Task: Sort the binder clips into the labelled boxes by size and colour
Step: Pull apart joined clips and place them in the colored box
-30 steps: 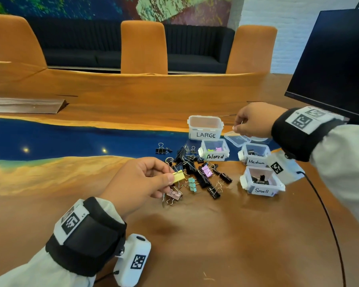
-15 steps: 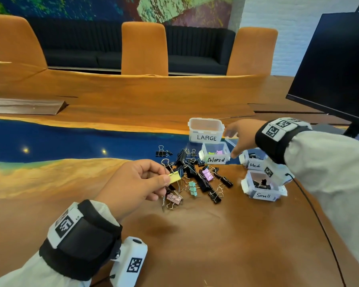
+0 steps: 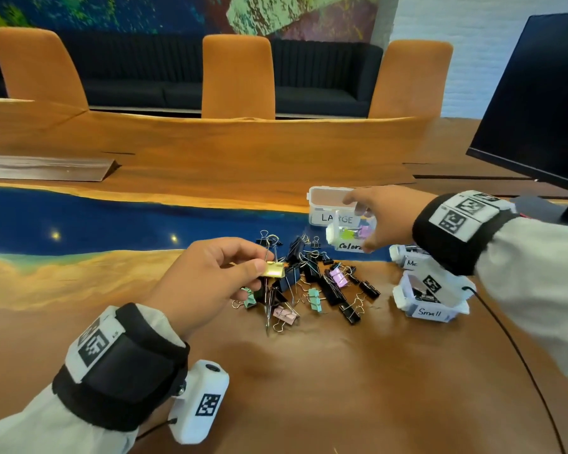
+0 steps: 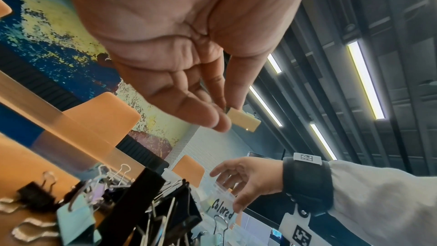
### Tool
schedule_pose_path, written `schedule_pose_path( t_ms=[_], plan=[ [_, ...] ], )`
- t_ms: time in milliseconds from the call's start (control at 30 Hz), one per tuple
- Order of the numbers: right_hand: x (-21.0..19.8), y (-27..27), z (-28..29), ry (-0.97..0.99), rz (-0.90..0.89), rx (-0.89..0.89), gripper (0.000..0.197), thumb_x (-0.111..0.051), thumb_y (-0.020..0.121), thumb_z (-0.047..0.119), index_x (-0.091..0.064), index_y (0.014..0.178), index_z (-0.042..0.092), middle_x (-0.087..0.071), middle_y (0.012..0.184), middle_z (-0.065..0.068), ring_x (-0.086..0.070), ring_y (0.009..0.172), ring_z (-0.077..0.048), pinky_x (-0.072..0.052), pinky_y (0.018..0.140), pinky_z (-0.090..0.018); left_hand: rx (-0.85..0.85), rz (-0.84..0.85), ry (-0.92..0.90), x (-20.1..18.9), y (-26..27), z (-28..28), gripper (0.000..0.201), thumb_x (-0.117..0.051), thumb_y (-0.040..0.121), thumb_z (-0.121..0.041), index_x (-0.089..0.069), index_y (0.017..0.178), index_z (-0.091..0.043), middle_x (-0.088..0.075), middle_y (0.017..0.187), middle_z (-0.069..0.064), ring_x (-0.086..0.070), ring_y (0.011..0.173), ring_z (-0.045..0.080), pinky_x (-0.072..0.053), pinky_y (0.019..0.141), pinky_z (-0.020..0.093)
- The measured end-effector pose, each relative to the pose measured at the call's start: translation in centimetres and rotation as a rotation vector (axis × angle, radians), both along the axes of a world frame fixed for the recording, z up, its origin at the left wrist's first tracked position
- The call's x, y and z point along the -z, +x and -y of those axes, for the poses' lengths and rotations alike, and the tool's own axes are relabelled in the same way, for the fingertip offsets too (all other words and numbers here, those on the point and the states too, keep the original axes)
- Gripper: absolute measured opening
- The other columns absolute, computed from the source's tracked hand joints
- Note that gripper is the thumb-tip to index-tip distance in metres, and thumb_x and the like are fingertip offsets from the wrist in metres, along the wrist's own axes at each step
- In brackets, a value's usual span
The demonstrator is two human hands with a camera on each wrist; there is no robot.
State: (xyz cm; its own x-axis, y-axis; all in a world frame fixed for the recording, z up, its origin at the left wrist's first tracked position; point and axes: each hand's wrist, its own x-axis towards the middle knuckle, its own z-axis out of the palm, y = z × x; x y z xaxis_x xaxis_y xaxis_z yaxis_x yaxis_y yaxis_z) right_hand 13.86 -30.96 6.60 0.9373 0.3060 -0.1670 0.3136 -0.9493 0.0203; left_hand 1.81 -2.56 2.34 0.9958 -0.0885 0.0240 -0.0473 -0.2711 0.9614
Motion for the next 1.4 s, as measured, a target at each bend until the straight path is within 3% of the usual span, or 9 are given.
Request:
schedule_pose_path(
  t_ms=[200,333,433,600,700,867,1033,1267,1400],
  plan=[
    [-1.5,-7.9,-0.6,0.069,0.033,-0.142,0.107,-0.085,0.069,0.046,-0.013,0.148,0.042,-0.059,0.133,0.009,-0.061,0.110,-0.015,-0.053,0.094,-0.035,0.051,0.050,0.023,-1.4,-0.8,1.5,0.011,-0.074,0.089,-0.016,-0.079,0.094,-0.025,-0.076,0.086,0.003,-0.067,0.074,0.012,-0.058,0.069,0.029],
    [-1.2,-11.3,-1.2,0.147,-0.021,-0.167,0.119,-0.084,0.069,0.052,0.004,0.148,0.041,-0.059,0.131,0.008,-0.062,0.109,-0.017,-0.053,0.094,-0.036,0.095,0.084,0.097,-1.7,-1.5,3.4,0.005,-0.083,0.081,-0.023,-0.079,0.085,-0.024,-0.076,0.079,0.002,-0.069,0.069,0.013,-0.053,0.062,0.019],
    [-0.8,-12.7,-1.6,0.161,-0.003,-0.187,0.126,-0.082,0.068,0.058,0.011,0.151,0.036,-0.060,0.132,0.009,-0.061,0.102,-0.012,-0.051,0.092,-0.029,0.108,0.104,0.164,-1.5,-2.0,4.8,0.006,-0.084,0.080,-0.026,-0.079,0.082,-0.024,-0.076,0.076,0.001,-0.071,0.074,0.020,-0.058,0.069,0.027],
    [0.0,-13.7,-2.0,0.204,-0.011,-0.200,0.126,-0.081,0.065,0.064,0.010,0.147,0.038,-0.064,0.124,0.004,-0.063,0.106,-0.017,-0.054,0.090,-0.034,0.105,0.152,0.256,-0.7,-2.5,6.2,0.010,-0.085,0.079,-0.031,-0.076,0.076,-0.028,-0.072,0.068,-0.013,-0.062,0.059,0.001,-0.052,0.059,0.022],
    [0.5,-13.8,-2.2,0.205,-0.006,-0.201,0.124,-0.080,0.064,0.066,0.008,0.147,0.038,-0.063,0.116,0.006,-0.064,0.098,-0.016,-0.055,0.086,-0.036,0.114,0.173,0.314,0.0,-2.8,6.7,0.012,-0.085,0.078,-0.035,-0.074,0.074,-0.030,-0.067,0.065,-0.020,-0.055,0.057,-0.004,-0.046,0.063,0.023],
    [0.5,-13.9,-2.3,0.227,-0.028,-0.201,0.118,-0.079,0.066,0.064,0.003,0.147,0.038,-0.063,0.115,0.007,-0.063,0.097,-0.014,-0.056,0.086,-0.034,0.130,0.227,0.479,0.7,-3.1,7.1,0.014,-0.079,0.081,-0.042,-0.071,0.075,-0.033,-0.065,0.071,-0.023,-0.054,0.068,-0.006,-0.041,0.066,0.022],
    [0.6,-13.8,-2.3,0.243,-0.040,-0.207,0.112,-0.079,0.068,0.063,-0.002,0.145,0.039,-0.063,0.111,0.007,-0.063,0.095,-0.013,-0.057,0.085,-0.034,0.177,0.320,0.622,1.0,-2.9,6.9,0.018,-0.069,0.087,-0.052,-0.075,0.080,-0.036,-0.053,0.096,-0.022,-0.045,0.098,0.002,-0.042,0.089,0.029],
    [0.6,-13.6,-2.1,0.237,-0.044,-0.203,0.101,-0.079,0.068,0.061,-0.010,0.138,0.040,-0.062,0.113,0.007,-0.063,0.097,-0.015,-0.057,0.085,-0.035,0.279,0.179,0.775,0.4,-2.9,6.5,0.039,-0.043,0.096,-0.061,-0.075,0.089,-0.041,-0.029,0.126,-0.022,-0.020,0.127,0.012,-0.027,0.111,0.043],
    [0.8,-13.9,-2.1,0.255,-0.043,-0.210,0.094,-0.078,0.069,0.060,-0.016,0.137,0.040,-0.061,0.110,0.008,-0.063,0.096,-0.015,-0.056,0.084,-0.037,0.263,0.108,0.774,0.5,-2.9,7.0,0.029,-0.050,0.095,-0.060,-0.073,0.100,-0.043,-0.027,0.138,-0.021,-0.010,0.136,0.011,-0.019,0.117,0.043]
  ],
)
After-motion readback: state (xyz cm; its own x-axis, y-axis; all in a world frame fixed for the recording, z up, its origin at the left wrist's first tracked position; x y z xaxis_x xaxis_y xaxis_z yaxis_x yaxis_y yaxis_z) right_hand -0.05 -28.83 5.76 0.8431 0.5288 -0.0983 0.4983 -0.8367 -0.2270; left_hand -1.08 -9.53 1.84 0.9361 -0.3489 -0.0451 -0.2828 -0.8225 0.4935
